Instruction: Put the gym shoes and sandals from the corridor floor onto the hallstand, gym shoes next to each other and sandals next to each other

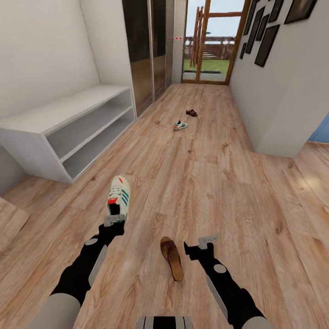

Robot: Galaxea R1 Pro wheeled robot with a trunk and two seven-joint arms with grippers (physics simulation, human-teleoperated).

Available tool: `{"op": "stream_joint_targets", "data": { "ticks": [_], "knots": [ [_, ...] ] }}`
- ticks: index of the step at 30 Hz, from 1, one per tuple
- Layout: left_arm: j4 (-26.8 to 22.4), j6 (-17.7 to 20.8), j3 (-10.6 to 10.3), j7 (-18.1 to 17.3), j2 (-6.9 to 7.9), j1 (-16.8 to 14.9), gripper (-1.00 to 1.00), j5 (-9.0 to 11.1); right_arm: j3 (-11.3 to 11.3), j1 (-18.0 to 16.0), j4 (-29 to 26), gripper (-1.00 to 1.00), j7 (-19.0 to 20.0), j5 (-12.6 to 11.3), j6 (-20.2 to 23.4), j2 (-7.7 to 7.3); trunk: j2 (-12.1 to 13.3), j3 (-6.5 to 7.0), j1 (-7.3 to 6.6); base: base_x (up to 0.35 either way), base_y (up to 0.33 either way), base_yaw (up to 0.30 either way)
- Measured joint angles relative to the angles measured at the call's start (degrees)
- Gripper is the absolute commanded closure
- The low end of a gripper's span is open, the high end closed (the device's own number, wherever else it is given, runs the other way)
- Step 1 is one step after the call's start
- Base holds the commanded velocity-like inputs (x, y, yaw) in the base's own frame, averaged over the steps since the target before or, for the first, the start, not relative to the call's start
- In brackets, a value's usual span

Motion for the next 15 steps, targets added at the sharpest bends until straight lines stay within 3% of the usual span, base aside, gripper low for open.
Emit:
{"op": "stream_joint_targets", "data": {
  "ticks": [4, 9, 15],
  "knots": [
    [-0.75, 2.78, 0.0, 0.0, -0.07, -0.01, 1.0, 0.01, 0.06, 0.01, 2.48, -1.0, -0.01, 0.01, 0.0, 0.03, 0.0, 0.0, 0.0, 0.0, 0.0, 0.288],
    [-2.99, 3.46, -0.13, 0.0, -0.09, 0.0, 1.0, 0.01, 0.04, 0.01, 3.1, -1.0, -0.02, 0.0, 0.0, 0.04, 0.0, 0.0, 0.0, 0.0, 0.0, 0.282],
    [-3.52, 3.57, -0.18, 0.0, -0.1, -0.01, 1.0, -0.01, -0.09, 0.07, 3.27, -1.0, 0.01, 0.04, -0.3, -0.03, 0.0, 0.0, 0.0, 0.0, 0.0, 0.074]
  ]
}}
